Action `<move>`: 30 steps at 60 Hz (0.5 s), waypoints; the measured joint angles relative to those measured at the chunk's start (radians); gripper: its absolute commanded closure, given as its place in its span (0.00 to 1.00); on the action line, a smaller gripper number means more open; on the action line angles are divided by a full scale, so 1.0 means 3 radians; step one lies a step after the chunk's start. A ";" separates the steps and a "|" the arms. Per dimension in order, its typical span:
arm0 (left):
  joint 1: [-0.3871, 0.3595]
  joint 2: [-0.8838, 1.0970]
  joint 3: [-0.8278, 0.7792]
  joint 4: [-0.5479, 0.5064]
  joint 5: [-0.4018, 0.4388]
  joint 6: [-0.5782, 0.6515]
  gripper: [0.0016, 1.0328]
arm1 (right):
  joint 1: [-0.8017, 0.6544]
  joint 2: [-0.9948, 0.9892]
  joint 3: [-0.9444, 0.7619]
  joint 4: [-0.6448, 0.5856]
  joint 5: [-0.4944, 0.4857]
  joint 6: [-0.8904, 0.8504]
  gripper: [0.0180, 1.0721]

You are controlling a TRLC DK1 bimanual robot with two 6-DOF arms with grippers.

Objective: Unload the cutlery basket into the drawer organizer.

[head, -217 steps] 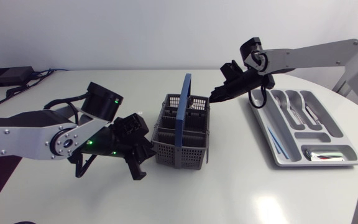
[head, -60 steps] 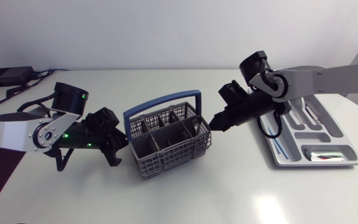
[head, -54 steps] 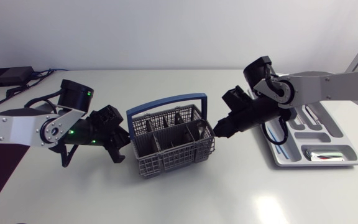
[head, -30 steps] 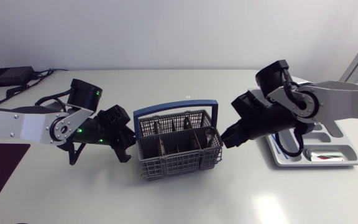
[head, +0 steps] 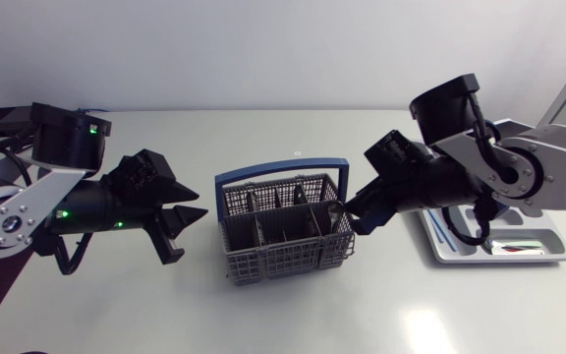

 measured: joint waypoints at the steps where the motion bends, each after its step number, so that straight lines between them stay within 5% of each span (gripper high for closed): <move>1: -0.0011 -0.0023 -0.0003 -0.0015 -0.0010 0.0000 0.57 | 0.0022 0.0000 0.0000 0.0001 0.0024 -0.0010 0.51; 30: -0.0312 -0.0451 -0.0062 -0.0320 -0.0238 -0.0010 0.57 | 0.0312 0.0263 0.0034 0.0225 0.0496 -0.0196 0.52</move>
